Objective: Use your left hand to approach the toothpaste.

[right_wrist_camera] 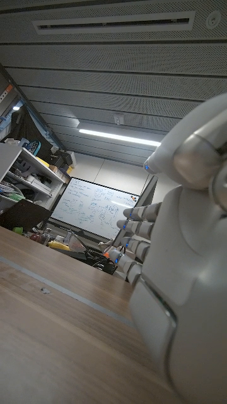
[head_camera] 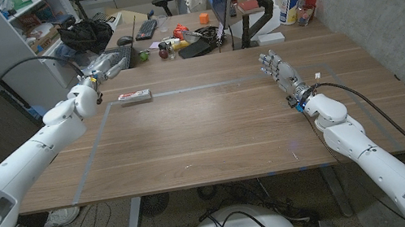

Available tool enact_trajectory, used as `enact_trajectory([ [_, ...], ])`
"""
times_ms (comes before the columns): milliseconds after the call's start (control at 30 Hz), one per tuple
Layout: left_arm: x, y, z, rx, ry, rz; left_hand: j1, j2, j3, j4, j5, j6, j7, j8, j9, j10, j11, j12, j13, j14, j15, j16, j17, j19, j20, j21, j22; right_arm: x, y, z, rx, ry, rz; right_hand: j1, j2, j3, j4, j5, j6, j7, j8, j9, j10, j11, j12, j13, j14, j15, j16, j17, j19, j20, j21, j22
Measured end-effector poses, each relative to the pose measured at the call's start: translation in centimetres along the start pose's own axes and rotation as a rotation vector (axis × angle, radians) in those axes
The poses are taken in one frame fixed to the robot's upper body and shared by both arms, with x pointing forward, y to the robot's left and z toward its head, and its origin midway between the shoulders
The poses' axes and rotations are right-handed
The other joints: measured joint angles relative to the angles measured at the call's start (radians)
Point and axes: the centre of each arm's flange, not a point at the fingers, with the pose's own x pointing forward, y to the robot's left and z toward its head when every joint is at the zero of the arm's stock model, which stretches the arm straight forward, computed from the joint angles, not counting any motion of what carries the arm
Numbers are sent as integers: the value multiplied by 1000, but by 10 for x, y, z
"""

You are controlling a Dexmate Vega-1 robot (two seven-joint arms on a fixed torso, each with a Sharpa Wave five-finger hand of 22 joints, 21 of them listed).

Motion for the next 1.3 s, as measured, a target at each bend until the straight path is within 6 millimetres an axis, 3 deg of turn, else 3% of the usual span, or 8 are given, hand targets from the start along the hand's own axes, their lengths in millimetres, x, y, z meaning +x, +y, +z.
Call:
enact_trajectory([
  [1300,13,-11,-7,3,19,-55,0,0,-8,0,4,-4,-4,-4,0,-9,2,0,0,0,0,0,2,-5,5,0,2,4,5,-2,-6,3,5,-4,-4,0,0,0,4,4,0,0,4,4,0,0,0,0,0,-1,0,0,-8,0],
])
